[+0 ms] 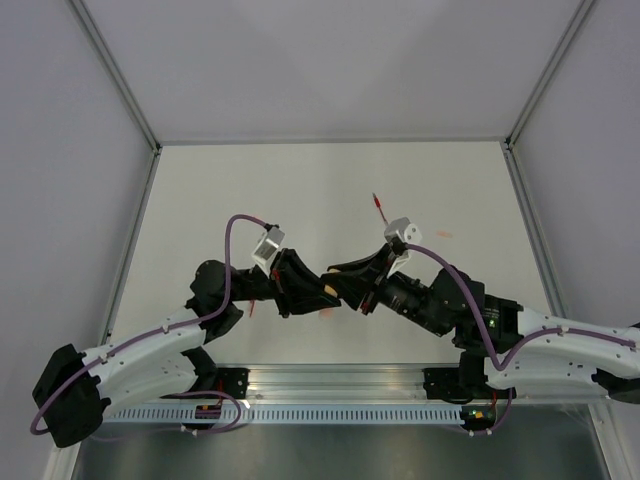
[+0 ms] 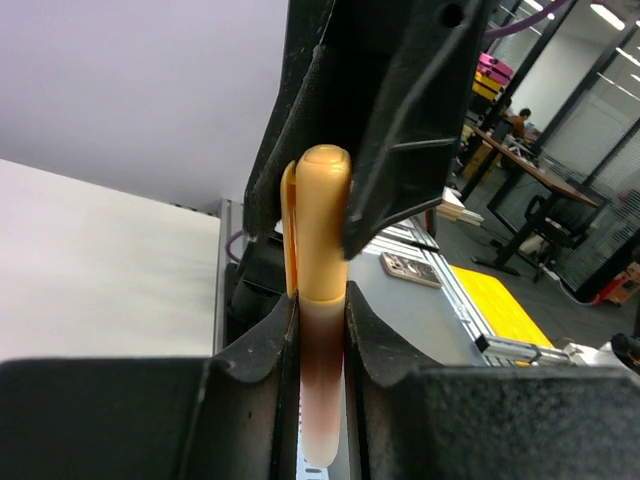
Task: Insert the pens into the pen caps
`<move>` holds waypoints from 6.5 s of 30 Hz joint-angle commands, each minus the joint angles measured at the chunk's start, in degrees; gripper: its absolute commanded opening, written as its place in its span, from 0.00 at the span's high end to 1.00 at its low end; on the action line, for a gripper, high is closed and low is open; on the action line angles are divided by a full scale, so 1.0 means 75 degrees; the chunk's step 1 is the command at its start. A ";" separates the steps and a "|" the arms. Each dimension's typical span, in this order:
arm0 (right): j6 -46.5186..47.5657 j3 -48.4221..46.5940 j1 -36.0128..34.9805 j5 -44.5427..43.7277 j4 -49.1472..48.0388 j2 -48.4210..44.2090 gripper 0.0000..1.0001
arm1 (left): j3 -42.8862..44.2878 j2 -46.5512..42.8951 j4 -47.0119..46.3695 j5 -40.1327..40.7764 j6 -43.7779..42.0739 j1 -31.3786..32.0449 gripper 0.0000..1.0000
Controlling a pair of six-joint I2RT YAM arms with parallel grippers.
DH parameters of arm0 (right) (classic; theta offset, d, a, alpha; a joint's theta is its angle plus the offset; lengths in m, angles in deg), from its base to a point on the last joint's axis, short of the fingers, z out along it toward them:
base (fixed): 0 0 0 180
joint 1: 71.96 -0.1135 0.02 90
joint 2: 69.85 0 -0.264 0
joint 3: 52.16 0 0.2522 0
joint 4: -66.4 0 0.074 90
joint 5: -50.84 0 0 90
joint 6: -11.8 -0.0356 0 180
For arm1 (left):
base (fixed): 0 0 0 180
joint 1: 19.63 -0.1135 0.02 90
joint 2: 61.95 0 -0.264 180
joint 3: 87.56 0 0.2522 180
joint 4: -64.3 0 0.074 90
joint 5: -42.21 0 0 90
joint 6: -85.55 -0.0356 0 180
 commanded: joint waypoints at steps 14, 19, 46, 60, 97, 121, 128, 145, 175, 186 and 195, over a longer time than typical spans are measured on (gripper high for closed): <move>0.1006 -0.0636 -0.0150 0.0441 0.1485 -0.0550 0.29 | 0.0006 -0.0336 0.0058 0.0867 -0.0072 -0.0252 0.98; 0.1077 -0.0307 -0.0138 0.0184 0.1485 -0.0713 0.29 | 0.0006 -0.0383 -0.0013 0.0855 -0.0001 -0.0252 0.98; -0.0025 -0.1034 0.3892 0.0134 0.2903 0.2481 0.38 | 0.0393 -0.2539 0.5729 0.6212 -0.1712 -0.0264 0.98; -0.1362 0.0816 0.3893 0.1248 0.1708 0.3142 0.48 | -0.0239 -0.2821 0.4595 0.3764 -0.2122 -0.0275 0.98; -0.0435 0.1498 0.1679 0.4978 -0.3425 0.1114 0.61 | -0.0943 -0.1836 0.0046 0.2285 0.0362 -0.0275 0.98; 0.0256 0.0596 0.1678 0.5234 -0.1222 0.1078 0.61 | -0.0568 -0.2574 0.1511 0.2109 -0.0060 -0.0275 0.98; 0.0233 0.0490 0.1678 0.5293 -0.1304 0.1395 0.67 | -0.0580 -0.2551 0.1511 0.2121 -0.0083 -0.0275 0.98; 0.0222 0.0433 0.3025 0.0160 0.1857 -0.0433 1.00 | 0.0955 -0.2961 0.6486 0.3596 -0.1676 -0.0275 0.06; -0.0411 0.1134 0.3577 -0.2089 0.2680 -0.2331 1.00 | 0.5442 0.6564 1.1094 0.6199 0.6161 0.0709 0.44; -0.0388 0.1146 0.3565 -0.1984 0.2692 -0.2519 1.00 | 0.7120 0.7902 1.2913 0.6539 0.7182 0.0838 0.39; -0.0365 0.1193 0.3565 -0.1937 0.2680 -0.2578 1.00 | 0.7190 0.8335 1.2527 0.6316 0.7428 0.0838 0.38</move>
